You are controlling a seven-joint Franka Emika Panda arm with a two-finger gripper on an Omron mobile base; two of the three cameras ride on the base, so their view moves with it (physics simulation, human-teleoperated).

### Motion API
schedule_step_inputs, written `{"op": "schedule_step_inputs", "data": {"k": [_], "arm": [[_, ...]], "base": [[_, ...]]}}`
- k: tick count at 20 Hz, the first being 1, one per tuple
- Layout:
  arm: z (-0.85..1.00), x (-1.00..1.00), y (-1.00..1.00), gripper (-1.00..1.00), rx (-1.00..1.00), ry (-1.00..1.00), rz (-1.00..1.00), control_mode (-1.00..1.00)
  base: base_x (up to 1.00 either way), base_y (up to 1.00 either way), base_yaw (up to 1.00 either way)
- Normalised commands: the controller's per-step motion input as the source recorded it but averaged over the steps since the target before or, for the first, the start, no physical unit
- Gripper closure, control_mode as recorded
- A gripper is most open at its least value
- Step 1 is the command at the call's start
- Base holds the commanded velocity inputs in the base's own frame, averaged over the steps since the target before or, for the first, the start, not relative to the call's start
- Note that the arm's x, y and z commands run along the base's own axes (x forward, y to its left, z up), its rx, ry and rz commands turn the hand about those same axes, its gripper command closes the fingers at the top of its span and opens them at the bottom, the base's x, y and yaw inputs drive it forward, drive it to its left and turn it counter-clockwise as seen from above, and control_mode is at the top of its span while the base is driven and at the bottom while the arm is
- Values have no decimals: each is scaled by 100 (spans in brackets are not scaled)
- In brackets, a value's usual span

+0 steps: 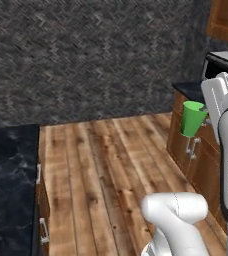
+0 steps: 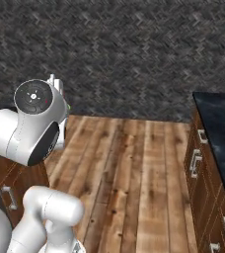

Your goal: There is a tray on the dining counter. Grab the cup, mug, and pitcher and place them on the tray. The pitcher may be placed next to the tray if it cannot fit the tray.

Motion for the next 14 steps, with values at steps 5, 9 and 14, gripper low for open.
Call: {"op": "schedule_step_inputs", "data": {"k": [5,9,14], "arm": [[0,0,0,100,0,0,0,100],[0,0,0,100,0,0,0,100],[0,0,0,100,0,0,0,100]], "base": [[100,-55,0],[100,-65,0],[100,-46,0]]}}
